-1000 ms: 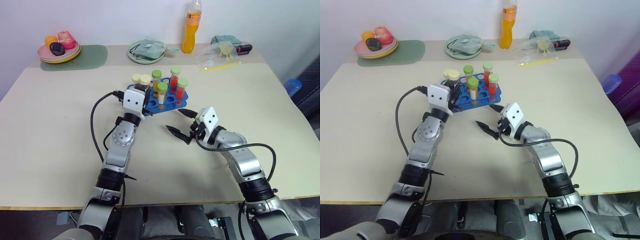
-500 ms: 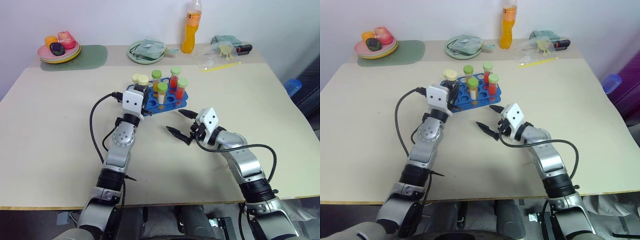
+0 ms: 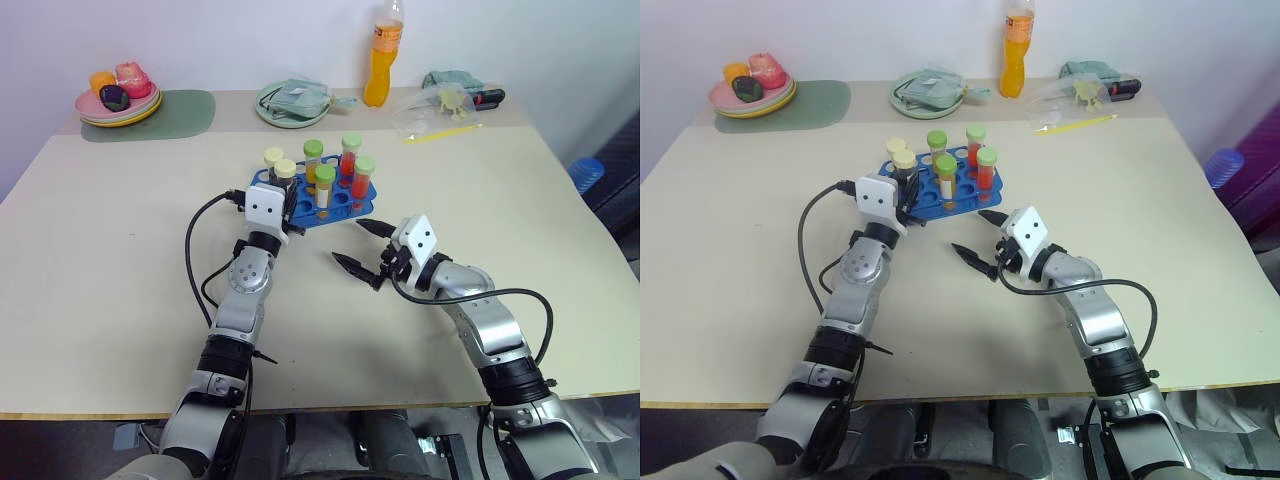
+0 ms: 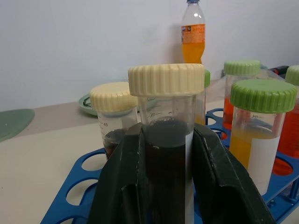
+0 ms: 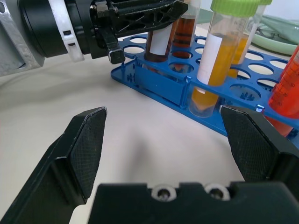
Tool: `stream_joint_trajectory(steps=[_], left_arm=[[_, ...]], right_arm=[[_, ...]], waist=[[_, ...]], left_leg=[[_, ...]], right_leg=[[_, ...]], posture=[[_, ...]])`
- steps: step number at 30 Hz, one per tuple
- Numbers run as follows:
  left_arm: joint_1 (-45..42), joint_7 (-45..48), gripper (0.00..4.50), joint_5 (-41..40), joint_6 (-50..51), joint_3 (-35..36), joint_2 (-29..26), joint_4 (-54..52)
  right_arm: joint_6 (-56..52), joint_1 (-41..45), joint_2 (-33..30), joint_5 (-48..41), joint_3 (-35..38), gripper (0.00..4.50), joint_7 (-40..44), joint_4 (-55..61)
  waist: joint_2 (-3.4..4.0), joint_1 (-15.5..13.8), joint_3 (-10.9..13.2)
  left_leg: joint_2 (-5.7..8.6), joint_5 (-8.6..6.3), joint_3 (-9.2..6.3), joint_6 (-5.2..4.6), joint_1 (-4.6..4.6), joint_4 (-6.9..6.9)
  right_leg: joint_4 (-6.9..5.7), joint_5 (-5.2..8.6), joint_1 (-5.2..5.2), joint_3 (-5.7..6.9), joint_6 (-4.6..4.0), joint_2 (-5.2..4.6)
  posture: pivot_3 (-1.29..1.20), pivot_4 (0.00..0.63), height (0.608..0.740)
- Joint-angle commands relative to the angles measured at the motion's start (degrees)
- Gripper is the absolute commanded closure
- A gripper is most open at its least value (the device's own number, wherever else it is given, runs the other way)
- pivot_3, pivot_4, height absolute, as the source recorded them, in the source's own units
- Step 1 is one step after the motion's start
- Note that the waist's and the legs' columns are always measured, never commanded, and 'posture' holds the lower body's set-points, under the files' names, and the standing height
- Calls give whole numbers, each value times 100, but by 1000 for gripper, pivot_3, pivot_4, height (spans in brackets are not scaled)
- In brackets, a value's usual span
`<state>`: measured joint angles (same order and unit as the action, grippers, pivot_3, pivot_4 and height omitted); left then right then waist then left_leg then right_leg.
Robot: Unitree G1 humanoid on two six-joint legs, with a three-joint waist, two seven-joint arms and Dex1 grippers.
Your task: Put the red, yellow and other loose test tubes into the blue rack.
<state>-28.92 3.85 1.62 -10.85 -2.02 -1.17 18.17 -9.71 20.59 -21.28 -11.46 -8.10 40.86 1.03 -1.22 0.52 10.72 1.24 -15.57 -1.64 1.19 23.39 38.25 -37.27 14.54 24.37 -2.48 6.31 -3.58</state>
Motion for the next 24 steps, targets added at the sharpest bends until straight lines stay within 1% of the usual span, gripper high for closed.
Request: stream_joint_trajectory(steps=[1,2,4,6,8,10,13,15,19,22,24], left_arm=[[45,-19,1888,-24,-142,21,16,-242],[117,54,1246,-108,-68,32,9,-406],[309,195,317,-244,80,32,-27,-827],[675,482,317,-448,384,26,-185,-1515],[1220,808,317,-676,820,119,-529,-2419],[1770,1085,317,-937,1312,298,-932,-3234],[2777,1653,317,-1503,1991,872,-1752,-4146],[3483,2026,317,-1771,2168,1415,-2283,-4423],[4485,2523,317,-2121,2236,2341,-2866,-4465],[5046,2808,317,-2382,2241,2860,-3003,-4409],[5198,2811,317,-2427,2219,2963,-2955,-4362]], right_arm=[[53,-34,-30,-36,63,176,30,276],[49,-32,-47,-49,78,176,48,282],[62,-17,-121,-92,141,176,127,267],[42,20,-270,-197,279,176,270,265],[-19,24,-554,-398,510,176,529,279],[-44,13,-897,-574,785,176,798,190],[-188,-61,-1437,-817,1198,176,1176,-73],[-220,-167,-1776,-895,1428,176,1410,-313],[-116,-281,-2218,-932,1742,176,1746,-803],[-1,-323,-2370,-913,1891,176,1832,-1086],[29,-300,-2373,-919,1921,176,1857,-1206]], waist=[[0,2,0],[0,4,0],[0,9,0],[0,16,0],[3,28,-1],[4,30,0],[5,26,-1],[7,19,-2],[9,5,-2],[10,12,-2],[10,11,-2]], left_leg=[[0,0,0,0,0,0],[0,0,0,0,0,0],[-2,0,0,0,0,0],[-5,0,0,0,0,-1],[-8,0,0,0,0,-2],[-11,-1,0,0,-1,-4],[-14,-1,-1,-1,-1,-4],[-15,-3,-1,-4,-4,-5],[-15,-3,0,-5,-7,-2],[-15,-5,3,-8,-13,-2],[-17,-5,3,-8,-13,-2]], right_leg=[[0,0,0,0,0,0],[0,0,0,0,0,0],[0,0,0,0,0,0],[0,0,0,0,0,-1],[0,0,1,-1,0,0],[1,0,1,-1,-1,0],[4,1,-1,-1,-2,-1],[7,2,-5,-2,-3,-4],[13,3,-17,1,-5,-7],[18,12,-25,1,-21,-8],[17,12,-25,1,-21,-8]], posture=[[0,150,729],[0,150,729],[0,150,729],[0,150,729],[0,150,729],[0,150,729],[0,150,729],[0,150,729],[0,150,729],[0,150,729],[0,150,729]])
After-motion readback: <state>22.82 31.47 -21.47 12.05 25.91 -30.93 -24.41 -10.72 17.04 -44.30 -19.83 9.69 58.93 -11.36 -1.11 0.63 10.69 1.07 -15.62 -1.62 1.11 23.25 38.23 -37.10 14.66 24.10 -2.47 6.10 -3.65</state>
